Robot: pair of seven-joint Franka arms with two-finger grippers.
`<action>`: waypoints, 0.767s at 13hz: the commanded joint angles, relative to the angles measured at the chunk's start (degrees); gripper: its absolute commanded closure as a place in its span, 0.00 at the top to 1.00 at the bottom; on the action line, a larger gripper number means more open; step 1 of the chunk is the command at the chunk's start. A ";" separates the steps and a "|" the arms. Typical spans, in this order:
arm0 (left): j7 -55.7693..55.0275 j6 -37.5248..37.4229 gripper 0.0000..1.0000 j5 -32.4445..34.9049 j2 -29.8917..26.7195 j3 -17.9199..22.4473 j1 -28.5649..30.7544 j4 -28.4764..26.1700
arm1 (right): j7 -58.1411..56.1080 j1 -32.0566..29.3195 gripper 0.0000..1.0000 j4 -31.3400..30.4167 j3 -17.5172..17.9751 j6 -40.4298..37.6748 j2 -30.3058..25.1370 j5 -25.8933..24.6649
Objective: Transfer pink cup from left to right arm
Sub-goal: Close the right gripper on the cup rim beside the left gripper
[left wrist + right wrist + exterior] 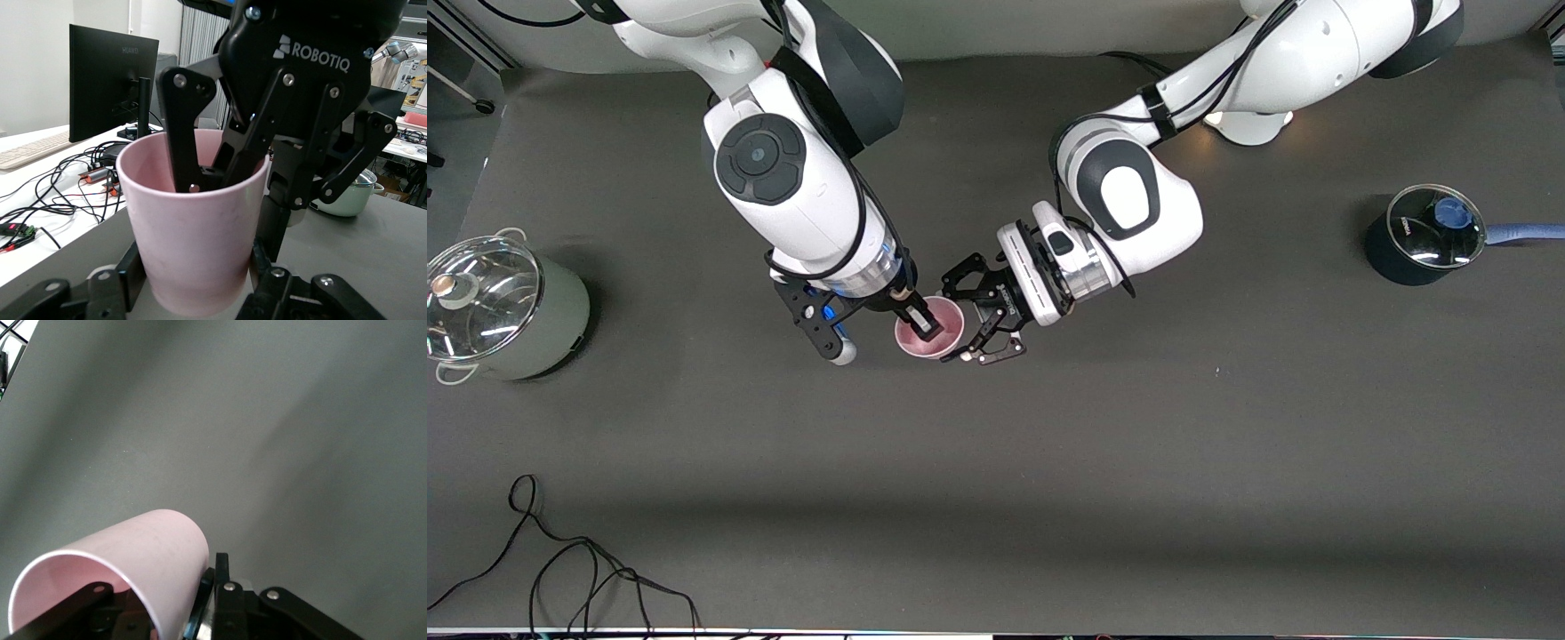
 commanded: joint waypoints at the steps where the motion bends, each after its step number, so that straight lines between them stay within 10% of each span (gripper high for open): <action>1: 0.00 0.68 0.46 -1.26 -0.30 1.07 -1.16 1.12 | -1.37 -0.78 0.00 1.49 -0.32 -0.81 -0.53 0.76; 10: -0.09 0.50 0.96 -1.17 0.14 0.99 -0.90 0.94 | -3.48 -0.87 0.00 1.58 -0.68 -0.81 -0.80 0.76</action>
